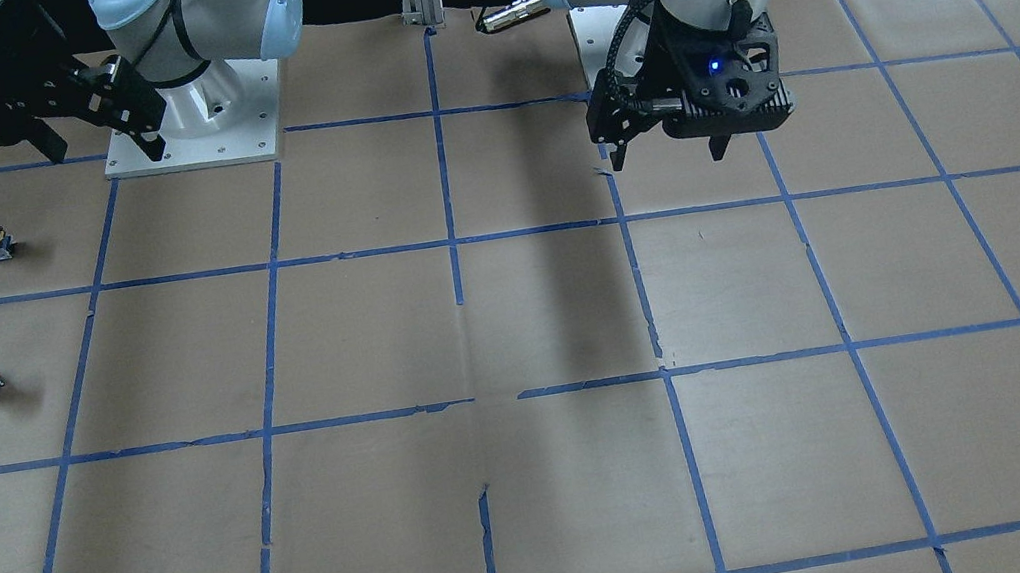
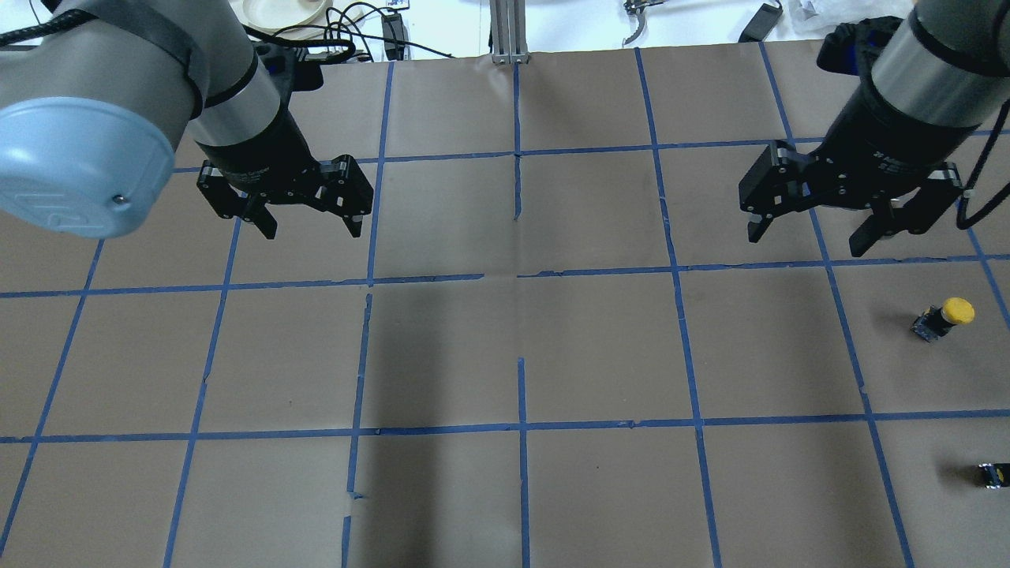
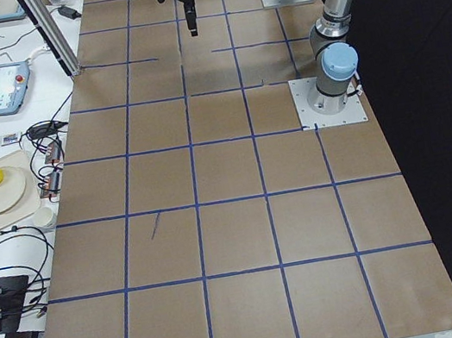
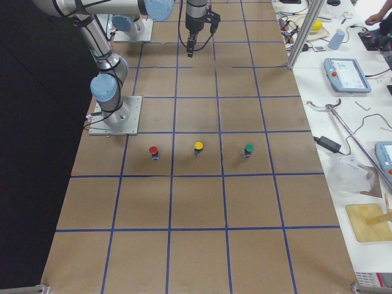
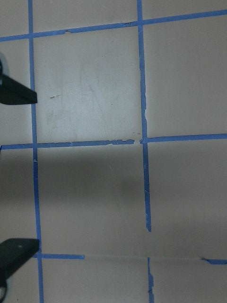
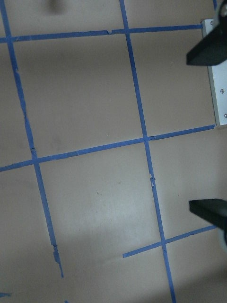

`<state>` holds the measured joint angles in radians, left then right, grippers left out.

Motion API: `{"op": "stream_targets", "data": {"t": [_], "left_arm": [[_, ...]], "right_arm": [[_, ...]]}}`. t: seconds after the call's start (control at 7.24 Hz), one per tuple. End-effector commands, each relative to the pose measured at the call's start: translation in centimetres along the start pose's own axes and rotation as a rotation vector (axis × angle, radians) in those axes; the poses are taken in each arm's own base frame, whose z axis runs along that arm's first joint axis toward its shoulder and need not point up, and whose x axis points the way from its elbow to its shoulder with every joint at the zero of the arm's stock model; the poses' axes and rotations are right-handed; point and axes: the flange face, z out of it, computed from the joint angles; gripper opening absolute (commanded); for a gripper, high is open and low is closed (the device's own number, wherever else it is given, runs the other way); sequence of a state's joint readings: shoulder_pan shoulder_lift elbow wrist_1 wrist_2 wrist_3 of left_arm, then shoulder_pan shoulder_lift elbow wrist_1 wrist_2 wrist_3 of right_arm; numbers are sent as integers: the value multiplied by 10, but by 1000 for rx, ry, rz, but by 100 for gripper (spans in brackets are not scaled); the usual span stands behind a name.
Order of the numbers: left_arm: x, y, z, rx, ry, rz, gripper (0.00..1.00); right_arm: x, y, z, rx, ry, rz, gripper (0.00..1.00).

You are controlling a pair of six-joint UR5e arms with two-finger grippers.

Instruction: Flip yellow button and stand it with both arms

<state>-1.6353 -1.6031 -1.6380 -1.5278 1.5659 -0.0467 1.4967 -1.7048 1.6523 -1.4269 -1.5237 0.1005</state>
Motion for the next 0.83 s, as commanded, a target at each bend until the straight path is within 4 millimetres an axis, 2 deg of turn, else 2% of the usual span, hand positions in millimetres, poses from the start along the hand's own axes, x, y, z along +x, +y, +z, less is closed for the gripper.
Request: {"op": "stream_targets", "data": {"t": [0.0,0.14,0.28,0.41,0.55,0.69], "left_arm": [[-15,-42,25,-42,9,-38,100],[-19,-40,-13,27,9,-39,100],[-9,-38,-42,58,6,-22,100],[-6,-24,-53,-30,4,-18,100],[-6,-11,-77,-8,0,-15,100],[-6,-12,-79,7,-1,-12,100]], "right_arm": [[-25,-8,9,17,4,-34,100],[-23,-7,10,14,12,-37,100],[-23,-8,9,17,13,-37,100],[-18,-11,9,21,15,-28,100],[-10,-15,6,25,22,-11,100],[-2,-18,6,22,28,7,100]]}}
